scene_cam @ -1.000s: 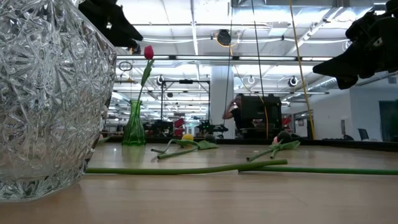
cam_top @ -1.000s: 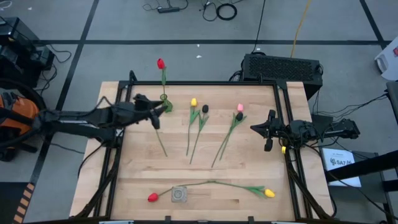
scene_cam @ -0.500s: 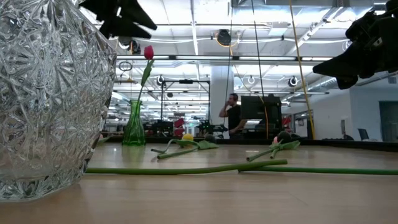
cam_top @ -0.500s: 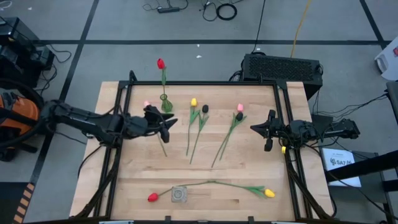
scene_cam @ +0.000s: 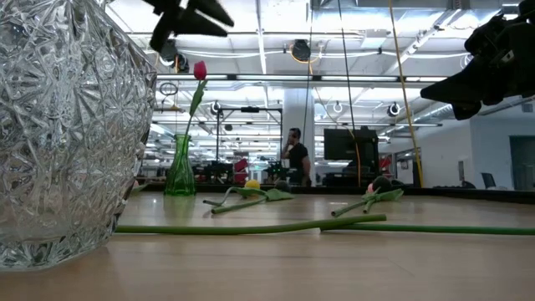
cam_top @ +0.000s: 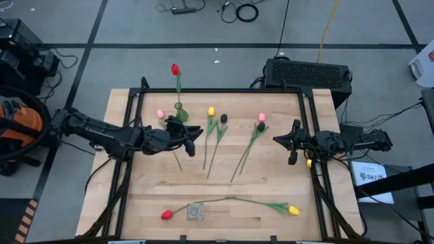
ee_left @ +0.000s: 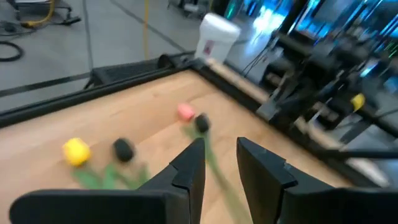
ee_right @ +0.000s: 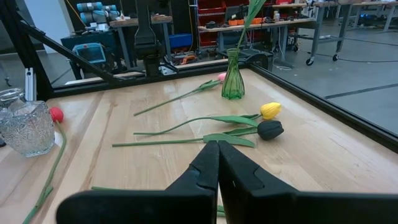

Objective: Sort flowers into vase by color
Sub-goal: Put the top yellow flower into the transparent vase

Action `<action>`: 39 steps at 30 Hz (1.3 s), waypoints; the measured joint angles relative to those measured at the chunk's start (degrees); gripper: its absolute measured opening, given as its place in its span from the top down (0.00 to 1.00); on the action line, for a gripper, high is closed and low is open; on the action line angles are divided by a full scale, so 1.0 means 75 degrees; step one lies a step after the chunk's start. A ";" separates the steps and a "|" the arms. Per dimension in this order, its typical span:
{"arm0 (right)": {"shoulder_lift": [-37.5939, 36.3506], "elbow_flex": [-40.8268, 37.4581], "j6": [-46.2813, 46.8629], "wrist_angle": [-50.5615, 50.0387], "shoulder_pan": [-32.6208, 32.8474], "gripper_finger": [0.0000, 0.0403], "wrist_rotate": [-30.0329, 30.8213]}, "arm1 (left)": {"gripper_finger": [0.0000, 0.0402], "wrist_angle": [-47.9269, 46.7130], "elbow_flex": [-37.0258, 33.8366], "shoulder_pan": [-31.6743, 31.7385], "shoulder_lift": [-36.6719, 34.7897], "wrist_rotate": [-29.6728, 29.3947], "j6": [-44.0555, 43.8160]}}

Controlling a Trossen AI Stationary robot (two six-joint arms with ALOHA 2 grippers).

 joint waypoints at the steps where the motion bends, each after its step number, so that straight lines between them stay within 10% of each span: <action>1: 0.0000 -0.0001 0.0000 0.0001 -0.0001 1.00 0.0000 | 0.76 0.0319 0.0003 0.0013 0.0066 0.0013 0.0000; 17: 0.0001 0.0000 0.0393 0.0001 -0.0001 1.00 0.0000 | 0.75 0.1464 0.0006 0.0463 0.0230 0.0020 0.0894; 29: -0.0001 0.0000 0.0525 0.0003 0.0000 1.00 0.0000 | 0.49 0.1522 0.0006 0.0649 0.0230 0.0026 0.0793; 39: 0.0002 -0.0002 0.0522 0.0003 -0.0002 1.00 0.0000 | 0.47 0.1622 0.0359 0.0965 0.0247 -0.0128 0.0590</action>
